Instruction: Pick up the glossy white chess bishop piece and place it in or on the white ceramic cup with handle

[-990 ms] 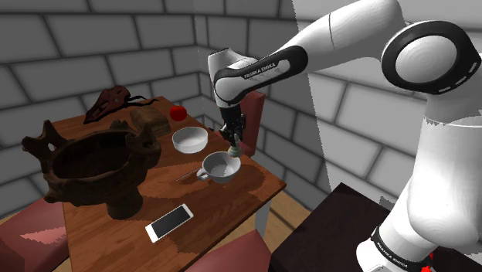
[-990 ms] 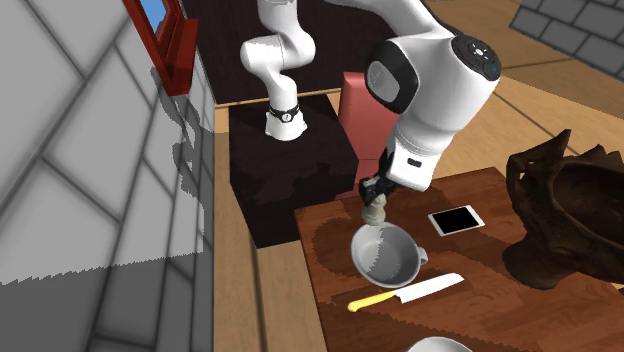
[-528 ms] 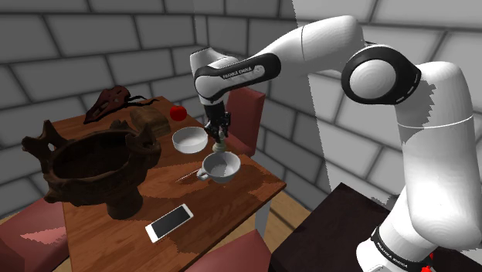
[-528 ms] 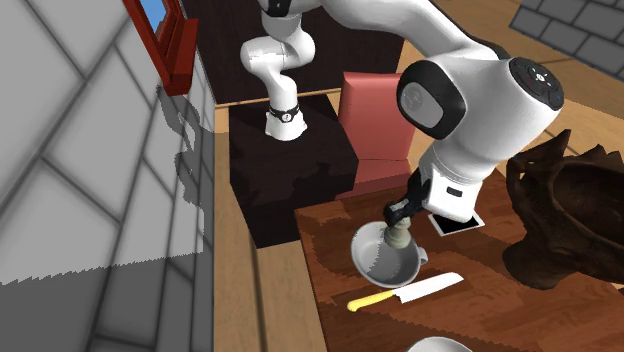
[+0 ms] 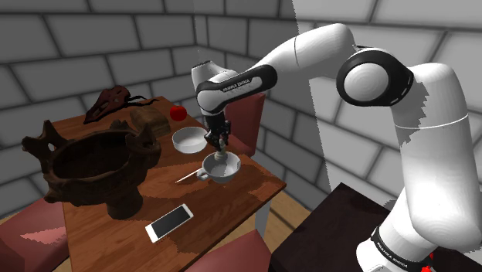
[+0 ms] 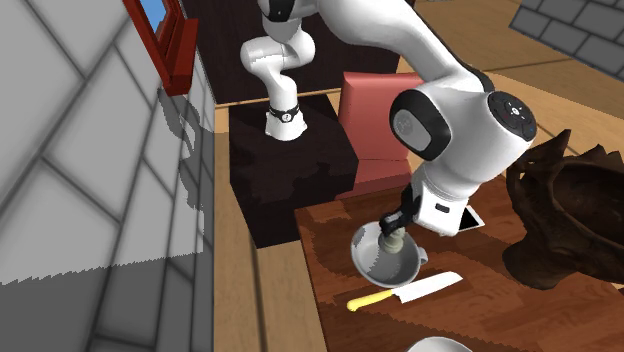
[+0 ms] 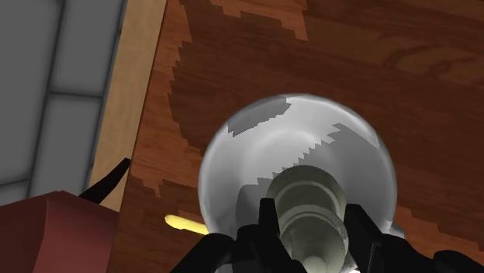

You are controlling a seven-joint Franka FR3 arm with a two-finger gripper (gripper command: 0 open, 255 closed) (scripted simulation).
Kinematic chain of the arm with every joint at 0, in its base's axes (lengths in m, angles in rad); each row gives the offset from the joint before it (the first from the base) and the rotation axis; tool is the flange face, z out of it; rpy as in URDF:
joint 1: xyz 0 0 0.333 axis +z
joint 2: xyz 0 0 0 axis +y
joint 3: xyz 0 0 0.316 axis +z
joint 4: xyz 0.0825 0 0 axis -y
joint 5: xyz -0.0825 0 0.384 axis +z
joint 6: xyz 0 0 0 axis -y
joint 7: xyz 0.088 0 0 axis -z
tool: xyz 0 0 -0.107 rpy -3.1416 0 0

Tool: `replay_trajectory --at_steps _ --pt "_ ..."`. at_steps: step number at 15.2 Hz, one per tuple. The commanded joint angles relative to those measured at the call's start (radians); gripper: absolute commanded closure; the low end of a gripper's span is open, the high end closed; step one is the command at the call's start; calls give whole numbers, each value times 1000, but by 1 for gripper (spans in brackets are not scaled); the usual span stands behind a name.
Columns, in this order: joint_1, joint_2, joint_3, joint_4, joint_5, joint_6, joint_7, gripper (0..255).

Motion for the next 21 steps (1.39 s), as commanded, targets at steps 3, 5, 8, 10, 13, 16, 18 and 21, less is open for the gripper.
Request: replay_trajectory --at_steps 3,5,8,10,13,16,18,21 --pt "1 25 -2 -14 -5 39 5 255" --pt "1 36 -4 -24 -8 60 8 255" --pt "2 45 -5 -31 -10 76 10 255" --pt "2 45 -5 -31 -10 75 10 255" --pt "2 45 -5 -31 -10 75 10 255" --pt "2 45 -5 -31 -10 76 10 0" --pt "2 45 -5 -31 -10 75 10 0" --pt "4 37 -3 -9 -7 46 8 0"
